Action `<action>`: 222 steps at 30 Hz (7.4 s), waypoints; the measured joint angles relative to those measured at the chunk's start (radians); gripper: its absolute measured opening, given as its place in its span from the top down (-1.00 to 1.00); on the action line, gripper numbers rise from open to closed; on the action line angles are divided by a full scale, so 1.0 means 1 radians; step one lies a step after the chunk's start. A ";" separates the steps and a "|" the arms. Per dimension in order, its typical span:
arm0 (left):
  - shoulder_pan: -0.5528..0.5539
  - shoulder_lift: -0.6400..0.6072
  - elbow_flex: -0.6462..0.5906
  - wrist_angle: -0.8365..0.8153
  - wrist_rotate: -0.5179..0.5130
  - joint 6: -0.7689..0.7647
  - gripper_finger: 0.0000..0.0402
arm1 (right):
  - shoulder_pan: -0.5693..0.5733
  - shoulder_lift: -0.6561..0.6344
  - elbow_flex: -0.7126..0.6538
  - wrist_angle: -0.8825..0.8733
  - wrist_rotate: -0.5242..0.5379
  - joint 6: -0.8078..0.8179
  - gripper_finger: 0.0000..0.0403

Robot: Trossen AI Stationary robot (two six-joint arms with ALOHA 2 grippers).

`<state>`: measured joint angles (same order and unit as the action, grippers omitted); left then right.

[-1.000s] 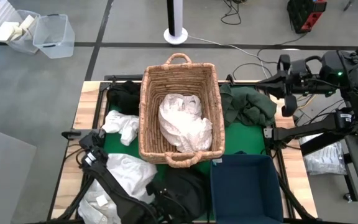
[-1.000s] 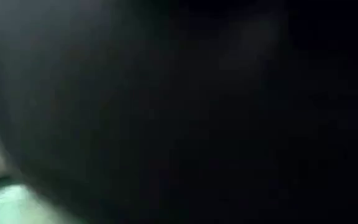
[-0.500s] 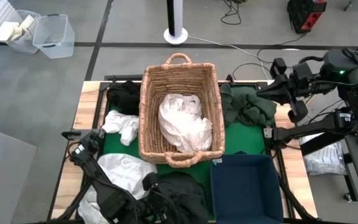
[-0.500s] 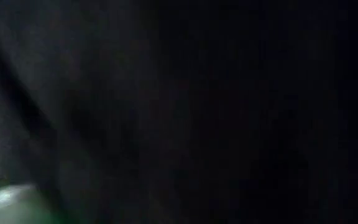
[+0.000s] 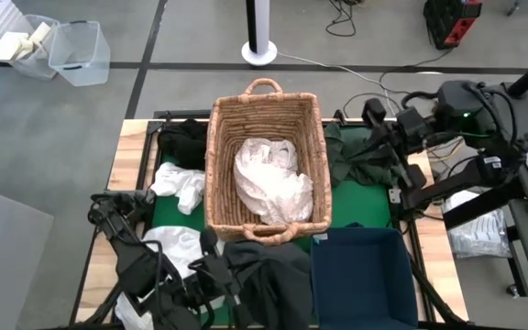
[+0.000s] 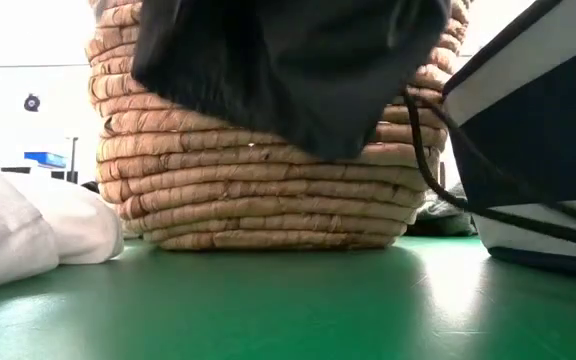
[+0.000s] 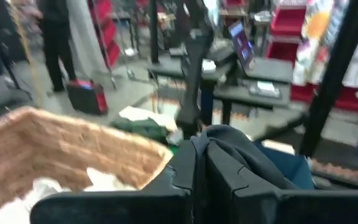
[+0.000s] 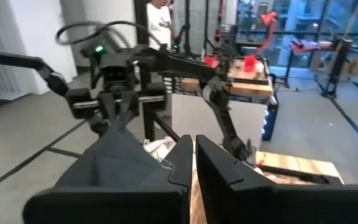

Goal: Sort clothes
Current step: Put the black polo shirt into the laundry organizer

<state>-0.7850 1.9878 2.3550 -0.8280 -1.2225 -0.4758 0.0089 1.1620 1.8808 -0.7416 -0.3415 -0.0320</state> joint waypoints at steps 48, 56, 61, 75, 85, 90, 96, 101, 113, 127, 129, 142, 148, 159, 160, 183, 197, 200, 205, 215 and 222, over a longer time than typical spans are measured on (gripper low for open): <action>0.121 -0.061 0.000 0.494 -0.077 0.651 1.00 | 0.192 0.607 0.443 -0.032 -0.060 0.032 -0.34; 0.126 -0.061 0.000 0.492 -0.077 0.680 0.93 | 0.192 0.627 0.449 0.001 -0.051 0.017 0.44; 0.129 -0.062 0.000 0.495 -0.121 0.665 0.81 | 0.192 0.633 0.449 0.003 -0.035 0.006 0.87; 0.083 -0.110 0.002 0.433 -0.157 0.724 0.26 | 0.194 0.595 0.449 0.009 0.009 0.041 0.88; 0.061 -0.134 0.002 0.419 -0.216 0.803 0.15 | 0.196 0.490 0.449 -0.163 0.011 0.074 0.88; 0.061 -0.143 0.002 0.416 -0.217 0.851 0.15 | 0.197 0.424 0.449 -0.321 -0.074 0.133 0.88; 0.061 -0.166 0.001 0.413 -0.238 0.882 0.15 | 0.199 0.353 0.449 -0.449 -0.299 0.279 0.88; 0.061 -0.184 0.001 0.405 -0.315 0.884 0.15 | 0.220 0.299 0.449 -0.502 -0.433 0.427 0.88; 0.057 -0.218 0.001 0.376 -0.349 0.887 0.15 | 0.251 0.200 0.449 -0.731 -0.244 0.533 0.88; 0.057 -0.250 0.001 0.352 -0.349 0.886 0.15 | 0.367 0.233 0.442 -0.786 -0.052 0.407 0.88; 0.057 -0.251 0.001 0.349 -0.349 0.887 0.15 | 0.404 0.234 0.442 -0.786 -0.050 0.450 0.88; 0.057 -0.256 0.001 0.343 -0.349 0.886 0.15 | 0.623 0.254 0.294 -0.821 0.216 0.739 0.88; 0.057 -0.267 0.001 0.329 -0.349 0.887 0.15 | 0.642 0.261 0.152 -0.829 0.247 0.848 0.88; 0.057 -0.287 0.001 0.265 -0.348 0.886 0.15 | 0.642 0.261 -0.131 -0.808 0.290 0.911 0.88; 0.057 -0.289 0.001 0.255 -0.348 0.886 0.15 | 0.642 0.261 -0.155 -0.802 0.298 0.911 0.88; -0.031 -0.384 0.000 -0.329 -0.295 0.368 0.15 | 0.641 0.261 -0.594 -0.351 0.315 0.850 0.79; -0.057 -0.407 0.000 -0.588 -0.154 0.140 0.15 | 0.641 0.261 -0.602 -0.359 0.272 1.044 -0.30; -0.068 -0.413 0.000 -0.649 -0.120 0.070 0.15 | 0.641 0.261 -0.566 -0.389 0.203 1.106 -0.40; -0.084 -0.416 0.000 -0.696 -0.089 -0.012 0.15 | 0.650 0.260 -0.464 -0.486 0.159 1.172 -0.40; -0.096 -0.403 -0.007 -0.702 -0.067 -0.031 0.15 | 0.652 0.258 -0.308 -0.569 0.369 1.139 -0.03; -0.098 -0.402 -0.008 -0.709 -0.067 -0.031 0.15 | 0.654 0.291 -0.371 -0.473 0.409 1.058 0.85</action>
<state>-0.8825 1.5856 2.3470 -1.5372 -1.2892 -0.5072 0.6625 1.4529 1.5099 -1.2149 0.0676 1.0257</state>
